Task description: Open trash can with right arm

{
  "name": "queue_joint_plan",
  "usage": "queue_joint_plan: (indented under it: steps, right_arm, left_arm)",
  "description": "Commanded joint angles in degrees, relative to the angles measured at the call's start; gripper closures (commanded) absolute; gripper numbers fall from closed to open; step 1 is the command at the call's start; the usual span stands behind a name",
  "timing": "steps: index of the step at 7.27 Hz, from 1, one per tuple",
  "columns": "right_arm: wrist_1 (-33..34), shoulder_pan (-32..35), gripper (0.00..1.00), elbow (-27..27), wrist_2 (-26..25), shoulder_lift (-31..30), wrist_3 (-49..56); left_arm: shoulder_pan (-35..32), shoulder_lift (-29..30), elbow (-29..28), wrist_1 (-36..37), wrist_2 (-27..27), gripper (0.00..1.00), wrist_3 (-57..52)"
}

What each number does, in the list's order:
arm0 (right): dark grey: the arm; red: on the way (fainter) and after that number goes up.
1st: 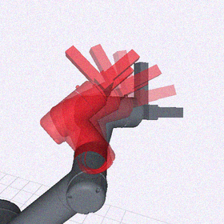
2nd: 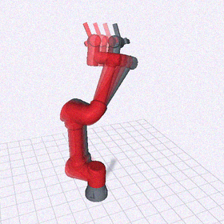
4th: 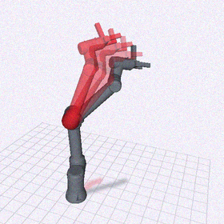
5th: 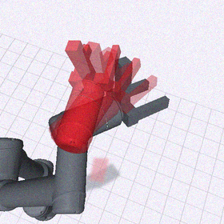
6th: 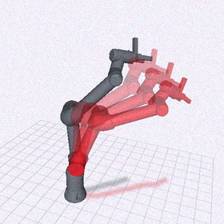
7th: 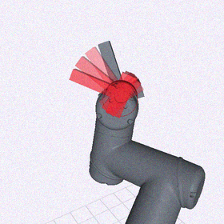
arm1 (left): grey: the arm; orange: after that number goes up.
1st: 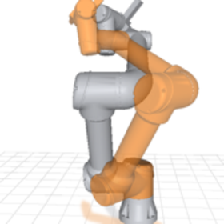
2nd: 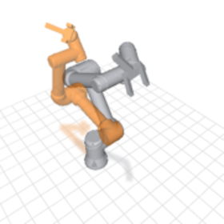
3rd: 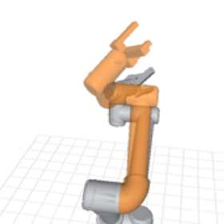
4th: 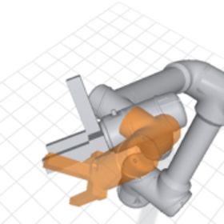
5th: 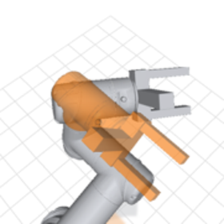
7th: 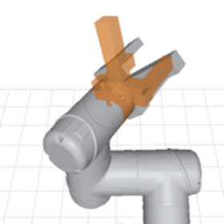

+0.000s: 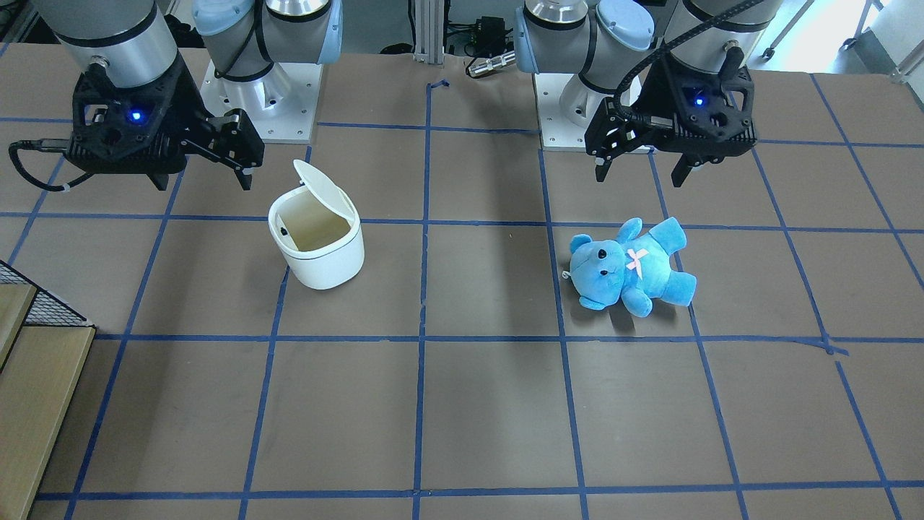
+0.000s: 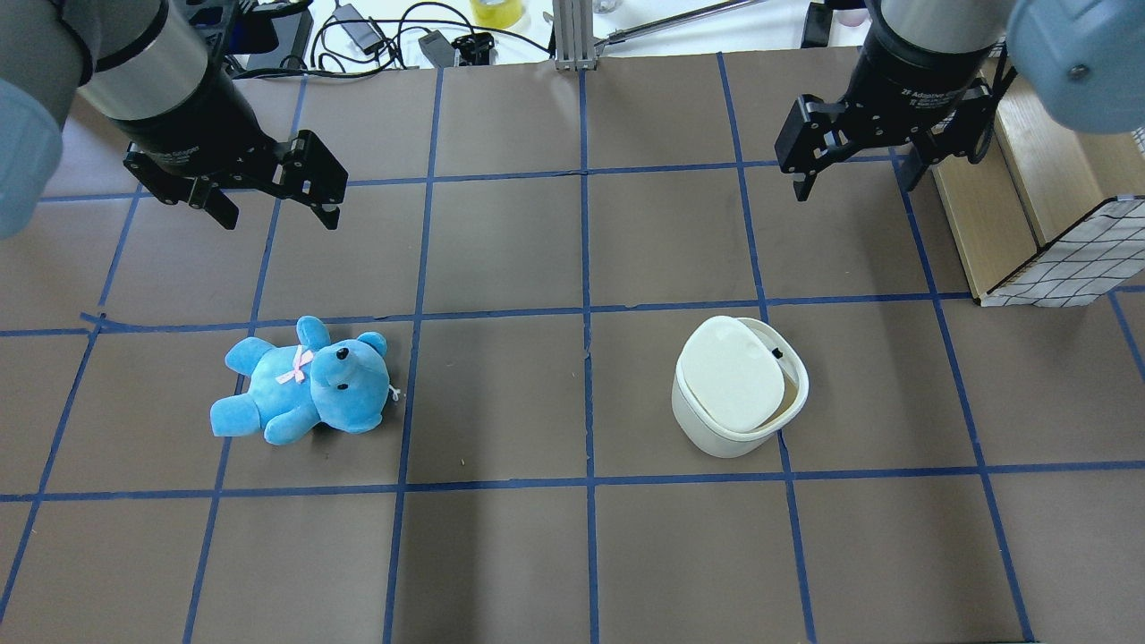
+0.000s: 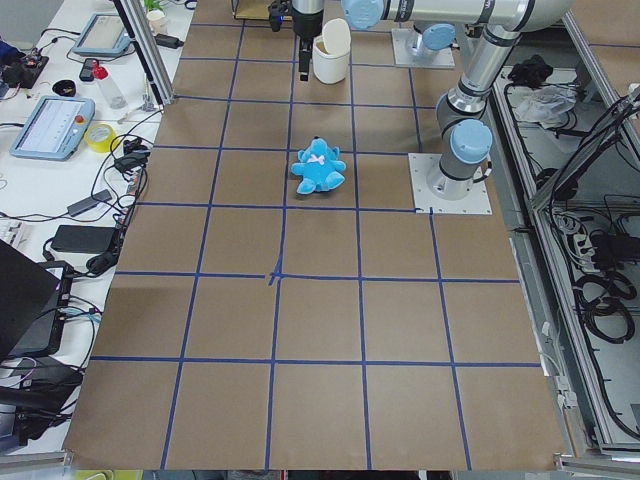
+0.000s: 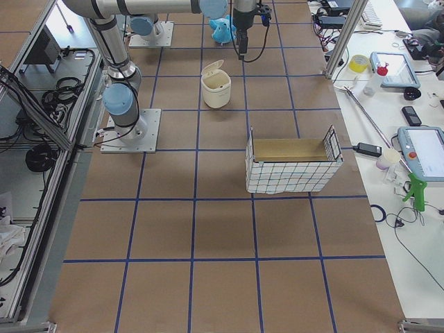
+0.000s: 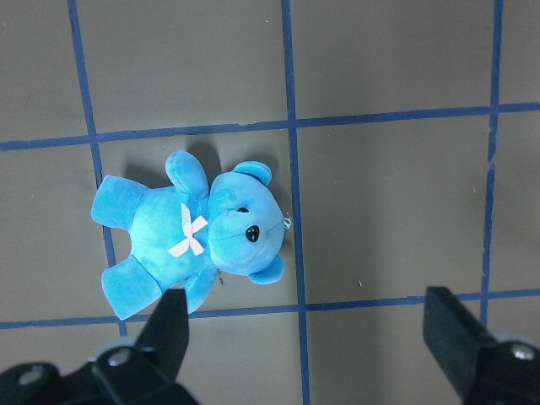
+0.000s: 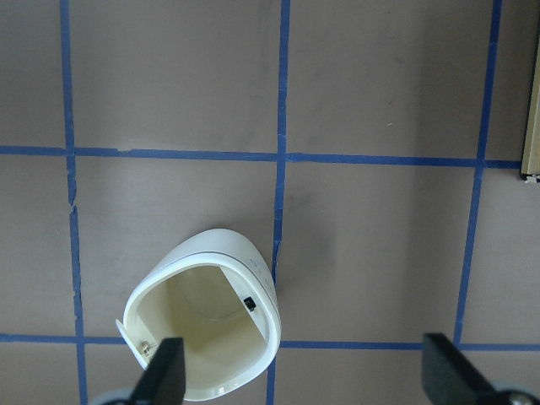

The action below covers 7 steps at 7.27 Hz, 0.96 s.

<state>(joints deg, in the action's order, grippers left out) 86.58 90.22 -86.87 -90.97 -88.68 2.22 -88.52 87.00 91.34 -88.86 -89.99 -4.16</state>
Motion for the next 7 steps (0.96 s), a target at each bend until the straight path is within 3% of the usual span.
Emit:
queue_joint_plan:
  steps: [1,2,4,7]
  right_arm:
    - [-4.3,0.22,0.0,0.3,2.26,-0.53,0.15]
    - [-5.62,0.22,0.0,0.3,5.68,-0.62,0.06]
    - [-9.48,0.22,0.0,0.47,4.84,-0.79,-0.72]
    - [-8.46,0.14,0.0,1.61,3.26,-1.58,-1.08]
  left_arm:
    - [0.01,0.01,0.06,0.0,0.17,0.0,0.29]
    - [0.01,0.01,-0.03,0.0,0.26,0.0,0.46]
    - [0.01,0.01,-0.03,0.0,-0.01,0.0,0.55]
    - [0.01,0.01,0.06,0.0,-0.01,0.0,0.38]
